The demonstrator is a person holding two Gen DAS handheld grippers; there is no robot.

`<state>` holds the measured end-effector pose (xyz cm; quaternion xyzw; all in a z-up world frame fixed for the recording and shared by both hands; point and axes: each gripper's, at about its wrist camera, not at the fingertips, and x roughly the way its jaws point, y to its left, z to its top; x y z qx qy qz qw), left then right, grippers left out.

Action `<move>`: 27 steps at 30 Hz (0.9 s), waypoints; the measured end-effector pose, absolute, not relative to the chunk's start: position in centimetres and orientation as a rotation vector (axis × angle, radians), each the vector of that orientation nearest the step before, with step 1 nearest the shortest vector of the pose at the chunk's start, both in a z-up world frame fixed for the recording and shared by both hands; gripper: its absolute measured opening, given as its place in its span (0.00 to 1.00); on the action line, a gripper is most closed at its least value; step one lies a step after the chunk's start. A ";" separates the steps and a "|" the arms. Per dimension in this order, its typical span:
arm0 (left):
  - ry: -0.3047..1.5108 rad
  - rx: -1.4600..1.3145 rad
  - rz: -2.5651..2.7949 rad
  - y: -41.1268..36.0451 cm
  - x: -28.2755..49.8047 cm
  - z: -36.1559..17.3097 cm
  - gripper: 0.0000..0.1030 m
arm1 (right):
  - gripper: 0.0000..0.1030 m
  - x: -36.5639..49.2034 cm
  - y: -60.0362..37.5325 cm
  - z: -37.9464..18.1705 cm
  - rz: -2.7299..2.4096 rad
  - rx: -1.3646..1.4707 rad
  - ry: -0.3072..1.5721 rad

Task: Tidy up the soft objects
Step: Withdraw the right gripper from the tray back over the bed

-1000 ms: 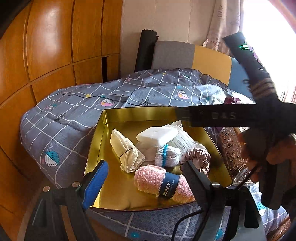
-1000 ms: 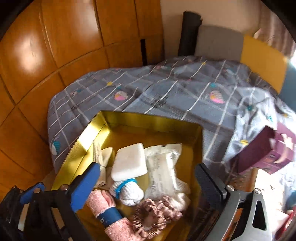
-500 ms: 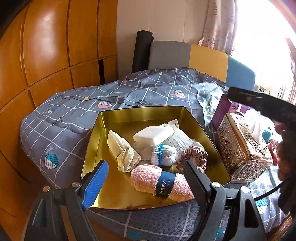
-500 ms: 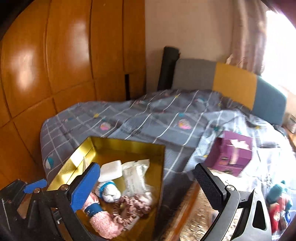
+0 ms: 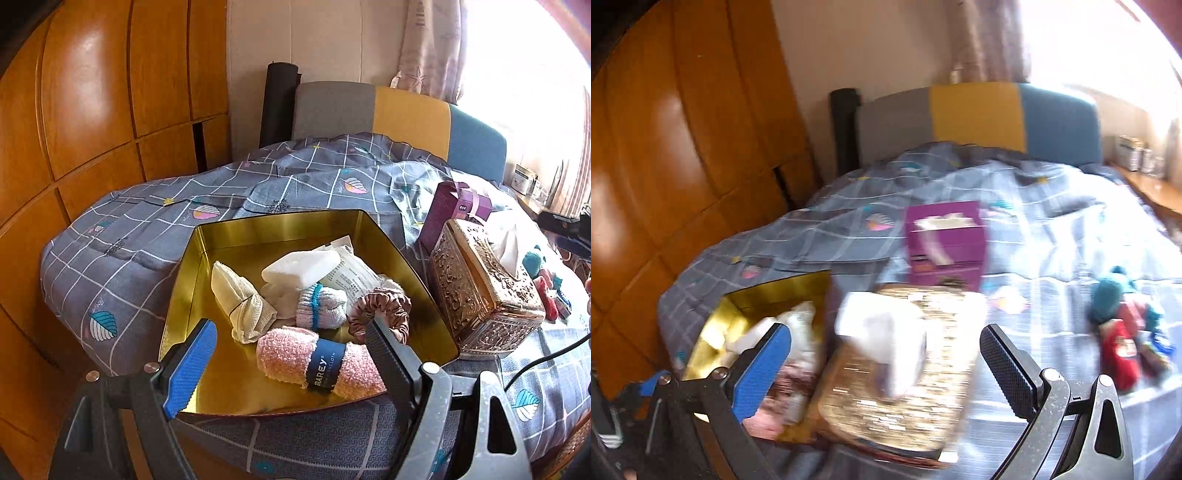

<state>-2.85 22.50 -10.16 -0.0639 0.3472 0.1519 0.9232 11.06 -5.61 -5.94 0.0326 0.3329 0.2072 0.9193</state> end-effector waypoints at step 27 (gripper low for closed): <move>0.717 0.001 0.219 17.6 -1.4 -8.1 0.82 | 1.00 14.8 -32.0 -8.5 -0.098 0.324 0.763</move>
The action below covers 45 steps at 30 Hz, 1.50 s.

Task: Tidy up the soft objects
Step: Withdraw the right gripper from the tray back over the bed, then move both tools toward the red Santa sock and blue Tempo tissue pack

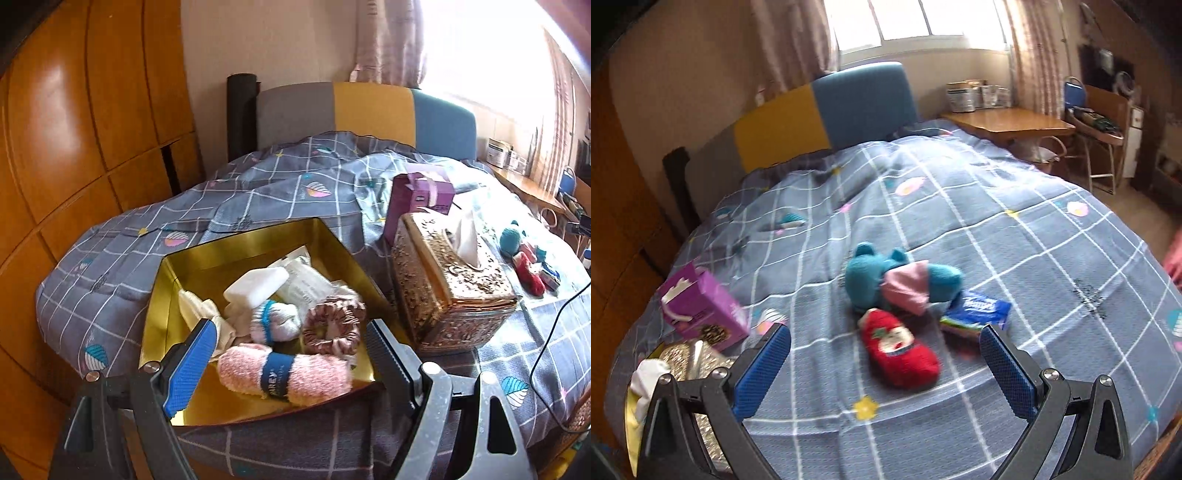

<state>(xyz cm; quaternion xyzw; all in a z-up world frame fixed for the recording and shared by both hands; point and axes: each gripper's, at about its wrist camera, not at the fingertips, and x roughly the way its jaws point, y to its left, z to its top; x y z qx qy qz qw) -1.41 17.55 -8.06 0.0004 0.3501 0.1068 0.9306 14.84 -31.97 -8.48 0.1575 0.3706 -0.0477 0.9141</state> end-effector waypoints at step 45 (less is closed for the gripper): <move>0.837 0.089 -0.459 -7.7 10.1 -5.6 0.59 | 1.00 13.5 -45.5 -16.8 -0.287 0.949 0.835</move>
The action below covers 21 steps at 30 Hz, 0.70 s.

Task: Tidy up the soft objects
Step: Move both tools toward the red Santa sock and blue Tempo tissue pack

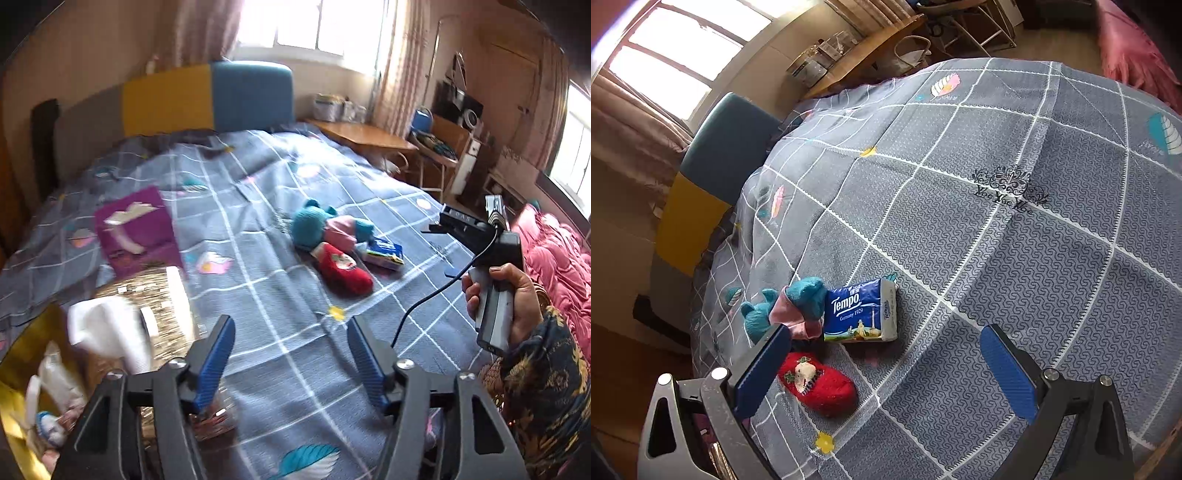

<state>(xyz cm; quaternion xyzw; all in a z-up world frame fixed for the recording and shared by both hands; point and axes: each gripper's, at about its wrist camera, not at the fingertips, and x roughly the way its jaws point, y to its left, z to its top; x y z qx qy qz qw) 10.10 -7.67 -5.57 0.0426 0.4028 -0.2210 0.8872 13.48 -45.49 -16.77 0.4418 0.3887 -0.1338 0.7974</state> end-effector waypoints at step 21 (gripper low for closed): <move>1.149 -0.005 -0.478 -22.6 23.8 -17.1 0.50 | 1.00 14.1 -44.8 -16.8 -0.156 1.001 0.835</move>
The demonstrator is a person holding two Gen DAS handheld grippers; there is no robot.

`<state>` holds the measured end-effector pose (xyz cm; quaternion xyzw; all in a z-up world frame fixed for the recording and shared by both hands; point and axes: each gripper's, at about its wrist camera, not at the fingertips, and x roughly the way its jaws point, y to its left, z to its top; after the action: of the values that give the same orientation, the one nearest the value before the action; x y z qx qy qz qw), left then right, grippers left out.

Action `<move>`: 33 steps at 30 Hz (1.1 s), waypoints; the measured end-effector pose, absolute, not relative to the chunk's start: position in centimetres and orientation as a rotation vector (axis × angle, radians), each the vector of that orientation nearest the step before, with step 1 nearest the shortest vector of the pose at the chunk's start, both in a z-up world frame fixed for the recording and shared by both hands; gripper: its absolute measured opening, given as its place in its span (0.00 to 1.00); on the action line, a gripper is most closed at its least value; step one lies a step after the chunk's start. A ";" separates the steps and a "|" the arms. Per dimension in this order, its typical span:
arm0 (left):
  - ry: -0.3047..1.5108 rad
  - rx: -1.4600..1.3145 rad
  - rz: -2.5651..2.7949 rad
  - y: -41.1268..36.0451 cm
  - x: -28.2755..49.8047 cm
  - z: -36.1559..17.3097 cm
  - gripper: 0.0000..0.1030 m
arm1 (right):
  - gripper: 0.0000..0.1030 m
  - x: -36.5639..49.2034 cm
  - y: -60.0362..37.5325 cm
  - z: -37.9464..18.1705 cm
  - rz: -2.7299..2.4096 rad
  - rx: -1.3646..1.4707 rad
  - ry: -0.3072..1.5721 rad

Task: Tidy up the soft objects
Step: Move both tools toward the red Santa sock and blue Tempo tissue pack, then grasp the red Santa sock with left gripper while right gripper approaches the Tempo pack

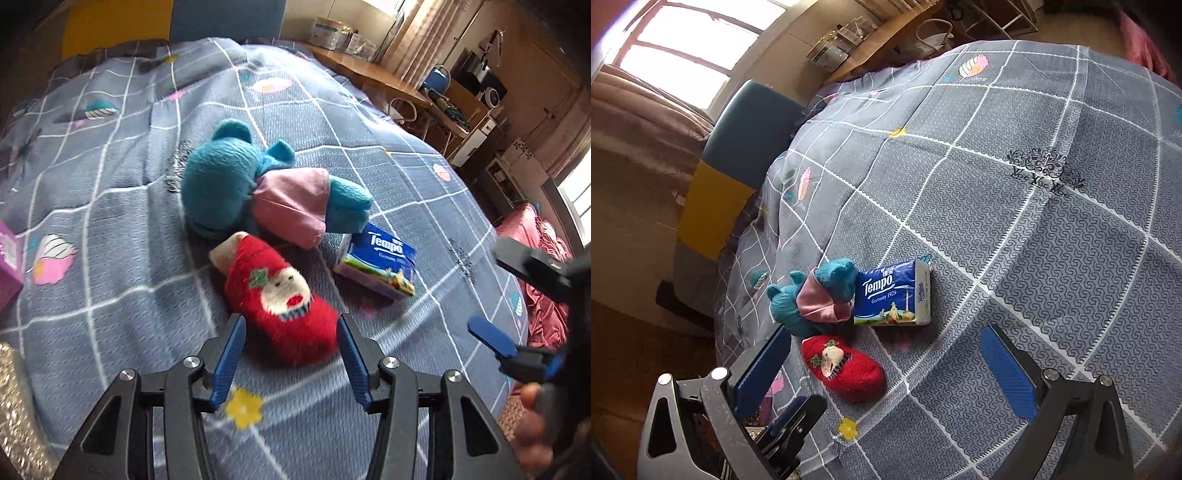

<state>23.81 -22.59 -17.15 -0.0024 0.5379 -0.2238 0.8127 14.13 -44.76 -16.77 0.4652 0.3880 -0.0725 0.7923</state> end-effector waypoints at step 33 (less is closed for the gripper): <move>1.095 0.081 -0.498 -17.3 19.3 -20.0 0.25 | 1.00 18.1 -38.4 -16.0 -0.020 0.491 1.059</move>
<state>19.26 -17.25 -19.96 0.0383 0.5149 -0.2340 0.8238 18.07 -38.37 -15.99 0.2316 0.4999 -0.0093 0.8345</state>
